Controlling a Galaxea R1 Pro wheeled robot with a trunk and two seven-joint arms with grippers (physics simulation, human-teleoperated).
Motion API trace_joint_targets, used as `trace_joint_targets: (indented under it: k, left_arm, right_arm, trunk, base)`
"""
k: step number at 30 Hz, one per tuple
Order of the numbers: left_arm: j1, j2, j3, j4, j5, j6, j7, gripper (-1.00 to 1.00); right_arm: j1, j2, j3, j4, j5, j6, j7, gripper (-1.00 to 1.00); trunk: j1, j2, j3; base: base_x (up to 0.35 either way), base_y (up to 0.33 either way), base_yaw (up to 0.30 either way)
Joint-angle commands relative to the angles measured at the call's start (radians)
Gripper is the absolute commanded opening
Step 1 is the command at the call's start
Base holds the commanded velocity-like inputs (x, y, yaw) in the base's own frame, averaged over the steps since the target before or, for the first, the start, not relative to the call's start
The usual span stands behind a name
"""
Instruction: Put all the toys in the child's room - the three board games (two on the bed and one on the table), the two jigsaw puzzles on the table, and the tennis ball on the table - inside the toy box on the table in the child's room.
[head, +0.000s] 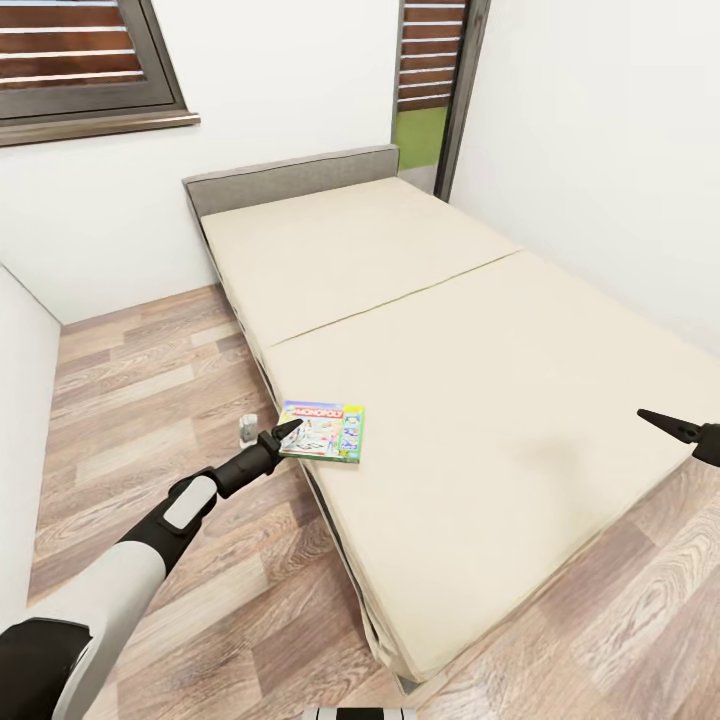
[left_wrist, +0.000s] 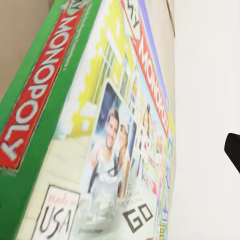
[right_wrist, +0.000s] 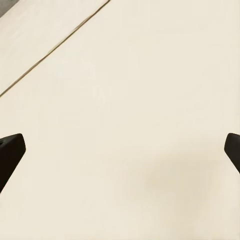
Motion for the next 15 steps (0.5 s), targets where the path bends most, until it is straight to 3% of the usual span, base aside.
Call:
trace_joint_targets:
  k: [1,15]
  left_arm:
    - [-0.001,0.001,-0.005,0.0,0.01,0.006,0.0,1.0]
    - [-0.001,0.002,-0.005,0.0,0.011,0.005,0.0,1.0]
  right_arm:
    - [-0.001,0.0,-0.001,0.0,0.005,0.004,0.007,1.0]
    - [-0.001,0.0,0.0,0.0,0.005,0.004,0.007,1.0]
  trunk:
    - [0.0,0.0,-0.001]
    - [0.0,0.0,-0.001]
  base:
    - [0.0,0.0,-0.007]
    - [0.0,0.0,-0.003]
